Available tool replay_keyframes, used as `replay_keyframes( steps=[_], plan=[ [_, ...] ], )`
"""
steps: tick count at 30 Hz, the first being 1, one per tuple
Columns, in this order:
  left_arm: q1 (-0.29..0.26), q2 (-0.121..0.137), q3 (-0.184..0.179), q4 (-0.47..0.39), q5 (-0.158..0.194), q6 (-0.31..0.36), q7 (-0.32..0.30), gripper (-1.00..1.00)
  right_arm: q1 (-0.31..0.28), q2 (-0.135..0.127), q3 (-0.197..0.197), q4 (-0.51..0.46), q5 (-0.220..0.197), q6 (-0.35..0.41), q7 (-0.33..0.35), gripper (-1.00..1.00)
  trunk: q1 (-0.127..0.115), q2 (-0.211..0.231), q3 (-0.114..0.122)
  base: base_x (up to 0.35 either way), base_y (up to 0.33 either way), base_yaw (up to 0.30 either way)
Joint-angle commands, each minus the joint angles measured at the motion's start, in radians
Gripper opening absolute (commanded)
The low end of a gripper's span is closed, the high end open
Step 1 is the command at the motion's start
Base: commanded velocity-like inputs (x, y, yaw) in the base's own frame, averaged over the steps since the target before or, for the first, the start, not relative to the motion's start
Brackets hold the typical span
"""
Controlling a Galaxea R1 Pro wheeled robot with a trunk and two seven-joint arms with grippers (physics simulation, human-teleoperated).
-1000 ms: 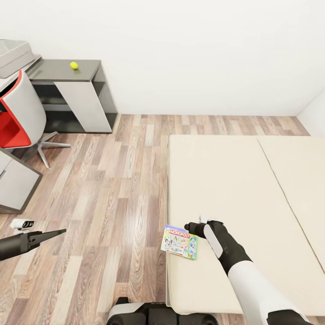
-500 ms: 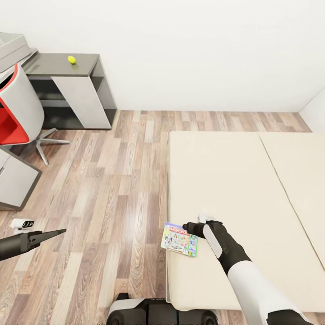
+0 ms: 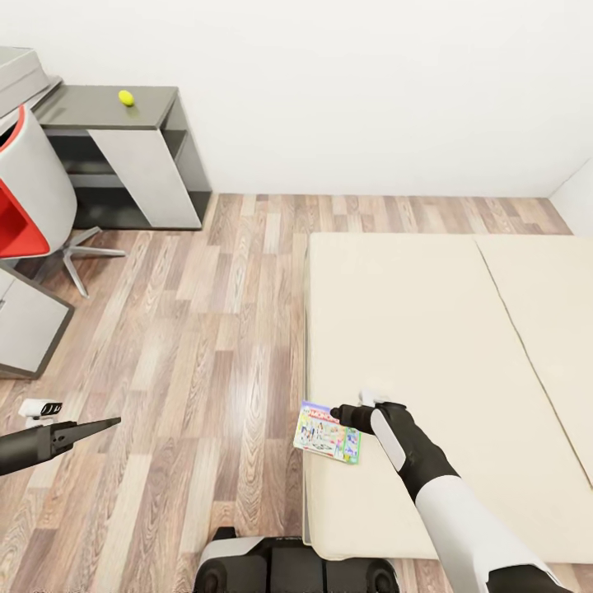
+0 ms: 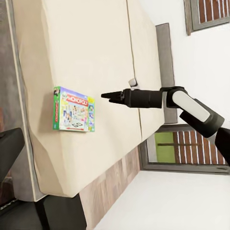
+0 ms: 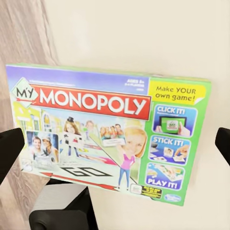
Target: Put all the toys in the child's room - the three board games (two on the bed and one on the table), the two jigsaw puzzles on the table, and the tennis ball on the table - inside the toy box on the table in the child's room.
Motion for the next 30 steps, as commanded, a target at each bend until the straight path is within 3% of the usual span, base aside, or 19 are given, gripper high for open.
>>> replay_keyframes(
  steps=[1, 30],
  plan=[
    [0.000, 0.000, 0.000, 0.000, 0.000, 0.010, -0.004, 1.00, -0.001, -0.001, 0.003, -0.002, -0.010, 0.003, -0.010, 1.00, 0.000, -0.002, -0.003, 0.000, 0.000, 0.000],
    [0.000, 0.001, 0.000, 0.000, 0.000, 0.009, -0.004, 1.00, -0.019, -0.004, 0.003, -0.010, -0.010, 0.005, -0.009, 1.00, 0.000, -0.002, -0.051, 0.000, 0.000, 0.000]
  ],
)
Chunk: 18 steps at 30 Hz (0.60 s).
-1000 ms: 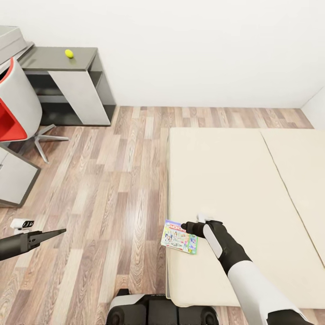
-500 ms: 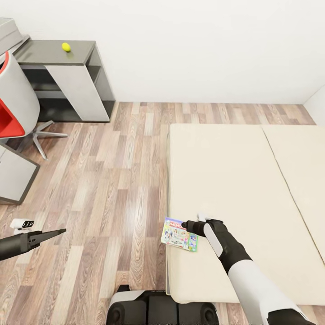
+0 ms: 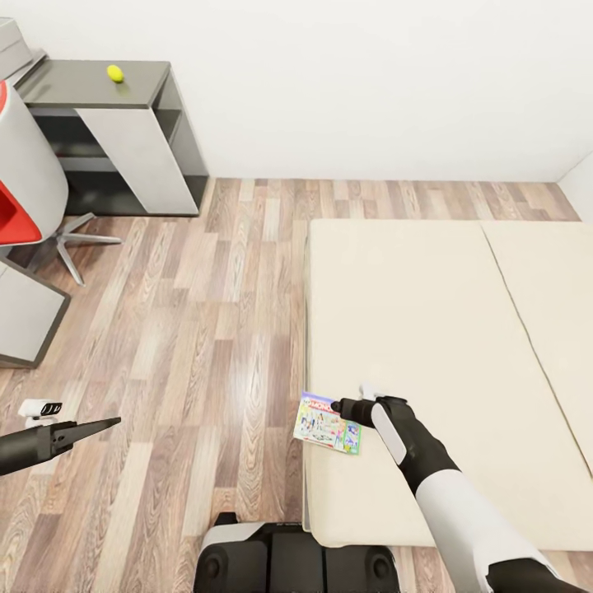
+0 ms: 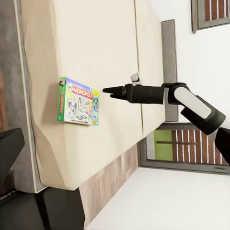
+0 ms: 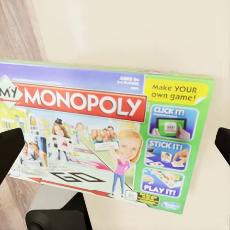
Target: Put all the toys in the child's room - the three board games (two on the bed and one on the table), the two jigsaw puzzles on the table, and the tennis ball on the table - inside the toy box on the table in the child's room.
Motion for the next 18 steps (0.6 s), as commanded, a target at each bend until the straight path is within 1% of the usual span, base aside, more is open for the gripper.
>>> replay_keyframes(
  steps=[1, 18],
  plan=[
    [0.000, 0.000, 0.000, 0.000, 0.000, 0.011, -0.004, 1.00, -0.001, 0.000, 0.003, -0.002, -0.010, 0.003, -0.010, 1.00, 0.000, -0.002, -0.003, 0.000, 0.000, 0.000],
    [0.000, 0.000, 0.000, 0.000, 0.000, 0.011, -0.004, 1.00, -0.010, 0.001, 0.003, -0.002, -0.010, 0.005, -0.010, 1.00, 0.000, -0.002, -0.031, 0.000, 0.000, 0.000]
  ],
)
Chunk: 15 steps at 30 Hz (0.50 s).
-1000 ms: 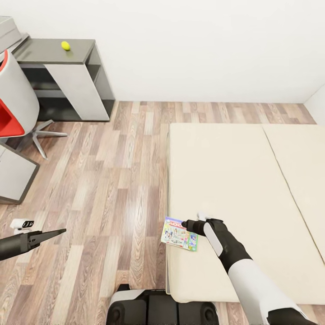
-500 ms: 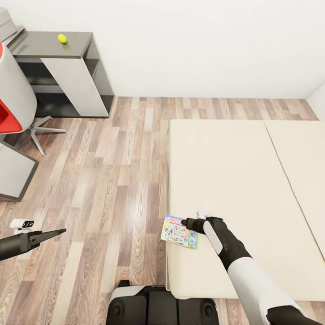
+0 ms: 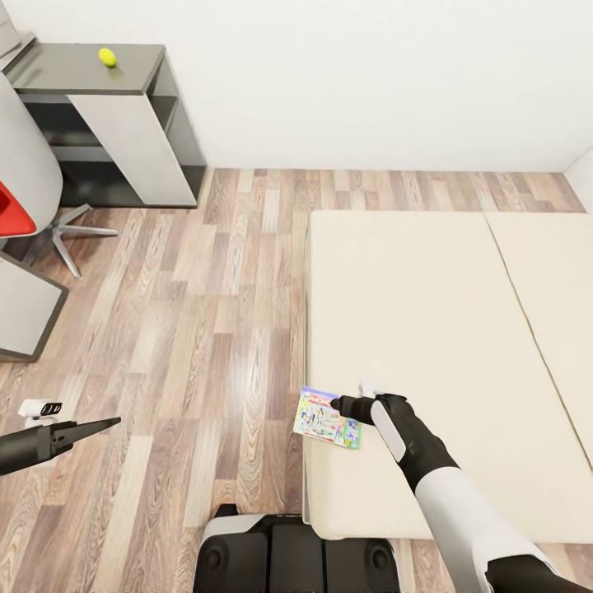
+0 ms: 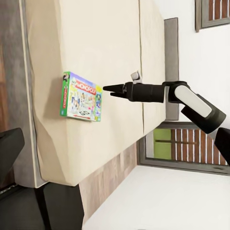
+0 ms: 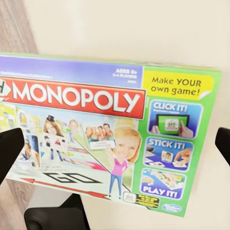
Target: Put all the toys in the child's room - the three board games (two on the bed and one on the table), the two jigsaw puzzles on the table, and the tennis ball on the table - inside the toy box on the table in the child's room.
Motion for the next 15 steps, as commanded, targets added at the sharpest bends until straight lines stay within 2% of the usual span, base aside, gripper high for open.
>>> replay_keyframes(
  steps=[1, 15],
  plan=[
    [0.000, 0.000, 0.000, 0.000, 0.000, 0.011, -0.004, 1.00, 0.000, 0.000, 0.003, -0.001, -0.010, 0.003, -0.010, 1.00, 0.000, -0.002, -0.003, 0.000, 0.000, 0.000],
    [0.000, 0.000, 0.000, 0.000, 0.000, 0.010, -0.004, 1.00, -0.001, 0.000, 0.003, -0.001, -0.010, 0.003, -0.009, 1.00, 0.000, -0.002, -0.026, 0.000, 0.000, 0.000]
  ],
)
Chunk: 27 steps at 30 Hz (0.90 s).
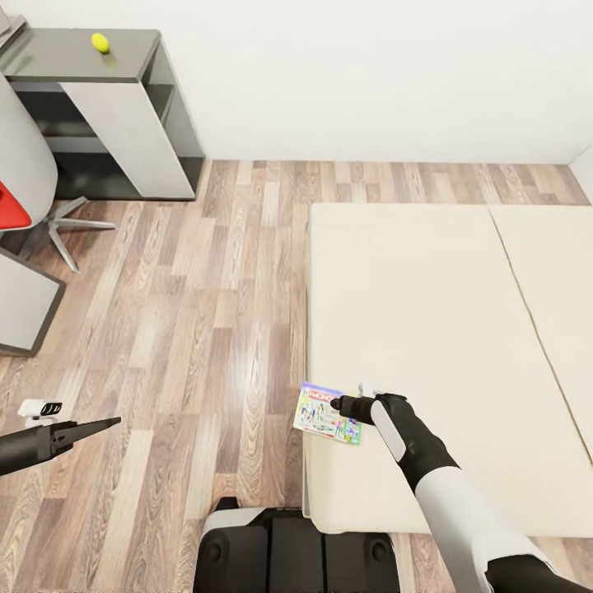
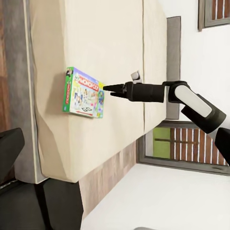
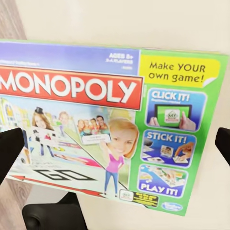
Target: Put all the toys in the child's room - the three board games (two on the bed and one on the table), the two jigsaw puzzles on the table, and the tennis ball on the table - inside the toy box on the table in the child's room.
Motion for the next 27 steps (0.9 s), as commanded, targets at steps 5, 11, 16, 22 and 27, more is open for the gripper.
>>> replay_keyframes(
  steps=[5, 11, 16, 22, 27],
  plan=[
    [0.000, 0.000, 0.000, 0.000, 0.000, 0.010, -0.004, 1.00, -0.001, 0.000, 0.003, -0.001, -0.010, 0.003, -0.009, 1.00, 0.000, -0.002, -0.009, 0.000, 0.000, 0.000],
    [0.000, 0.000, 0.000, 0.000, 0.000, 0.009, -0.004, 1.00, -0.002, -0.001, 0.003, -0.002, -0.010, 0.003, -0.009, 1.00, 0.000, -0.002, -0.019, 0.000, 0.000, 0.000],
    [0.000, 0.000, 0.000, 0.000, 0.000, 0.009, -0.004, 1.00, -0.002, -0.010, 0.003, -0.002, -0.010, 0.003, -0.007, 1.00, 0.000, -0.002, -0.027, 0.000, 0.000, 0.000],
    [0.000, 0.000, 0.000, 0.000, 0.000, 0.009, -0.004, 1.00, -0.002, -0.013, 0.003, -0.003, -0.010, 0.003, 0.024, 1.00, 0.000, -0.002, -0.037, 0.000, 0.000, 0.000],
    [0.000, 0.000, 0.000, 0.000, 0.000, 0.009, -0.004, 1.00, -0.008, -0.015, 0.004, -0.003, -0.008, 0.002, 0.062, 1.00, 0.000, -0.002, -0.046, 0.000, 0.000, 0.000]
  ],
)
